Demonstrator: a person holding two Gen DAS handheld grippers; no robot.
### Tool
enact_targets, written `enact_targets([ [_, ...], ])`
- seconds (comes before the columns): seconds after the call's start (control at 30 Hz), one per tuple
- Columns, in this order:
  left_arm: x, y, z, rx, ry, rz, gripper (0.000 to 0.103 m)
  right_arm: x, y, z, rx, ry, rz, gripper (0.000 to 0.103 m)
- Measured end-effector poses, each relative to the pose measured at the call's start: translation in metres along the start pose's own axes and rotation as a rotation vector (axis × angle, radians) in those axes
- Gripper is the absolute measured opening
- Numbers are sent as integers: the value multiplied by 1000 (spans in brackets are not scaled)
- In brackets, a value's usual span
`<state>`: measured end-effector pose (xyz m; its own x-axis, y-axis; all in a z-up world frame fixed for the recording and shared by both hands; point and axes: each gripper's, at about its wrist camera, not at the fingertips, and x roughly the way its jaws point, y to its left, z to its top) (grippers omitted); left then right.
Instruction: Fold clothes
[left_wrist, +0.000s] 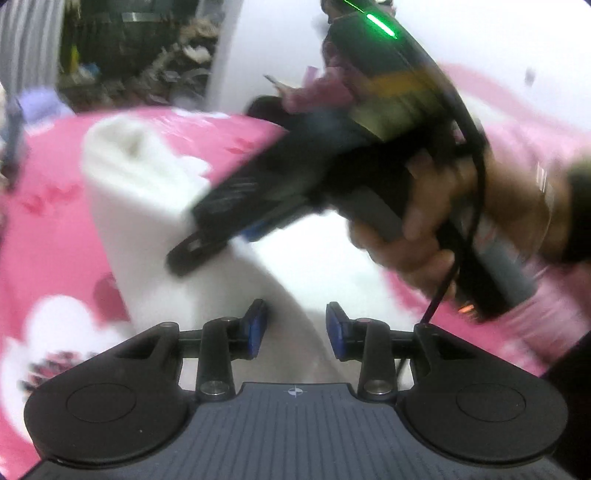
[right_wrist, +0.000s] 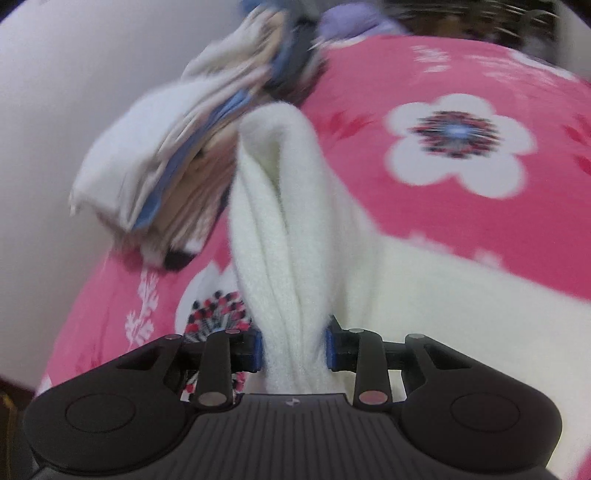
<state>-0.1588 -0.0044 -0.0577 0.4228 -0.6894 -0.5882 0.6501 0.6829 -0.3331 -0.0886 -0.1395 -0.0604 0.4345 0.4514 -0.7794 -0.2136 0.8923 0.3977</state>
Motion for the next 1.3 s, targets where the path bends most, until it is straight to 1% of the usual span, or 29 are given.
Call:
enact_targets([
  [0.1,-7,18,18,-129,-33,-135,39,-30,-40,-13,132,-74,21,33],
  [0.17,-9,27,25,-177,-60,-162,42,-47,-64,-24,201,-125,39,33],
  [0.2,-6,31,27,-183,-60,-137,42,-53,-75,-31,228,-148,45,33],
  [0.27,13,48,33,-183,-21,-50,42,-62,-96,-45,292,-185,56,33],
  [0.33,28,47,26,-181,33,14,42,-67,-117,-58,369,-208,67,33],
  [0.37,38,51,25,-187,63,39,42,-68,-128,-63,404,-213,77,33],
  [0.43,54,59,20,-205,114,77,42,-74,-144,-70,435,-222,91,32],
  [0.53,70,64,19,-228,152,88,42,-84,-162,-75,462,-241,112,32],
  [0.57,72,60,20,-225,161,87,42,-87,-167,-75,467,-248,113,32],
  [0.73,85,42,18,-161,200,88,43,-90,-196,-82,505,-243,135,32],
  [0.93,93,29,14,-112,206,89,45,-93,-212,-96,537,-264,169,32],
  [1.07,99,21,9,-54,199,99,46,-88,-224,-107,515,-263,138,34],
  [1.1,100,19,8,-39,196,102,47,-86,-227,-109,519,-260,138,37],
  [1.17,101,14,7,-6,191,114,48,-85,-235,-112,544,-253,151,38],
  [1.2,102,11,7,11,188,120,48,-87,-237,-113,553,-248,149,43],
  [1.23,103,9,6,25,186,125,48,-94,-238,-113,554,-241,128,53],
  [1.27,102,9,6,28,184,127,48,-101,-237,-112,553,-234,97,57],
  [1.3,102,9,5,29,183,129,48,-110,-237,-111,549,-226,72,58],
])
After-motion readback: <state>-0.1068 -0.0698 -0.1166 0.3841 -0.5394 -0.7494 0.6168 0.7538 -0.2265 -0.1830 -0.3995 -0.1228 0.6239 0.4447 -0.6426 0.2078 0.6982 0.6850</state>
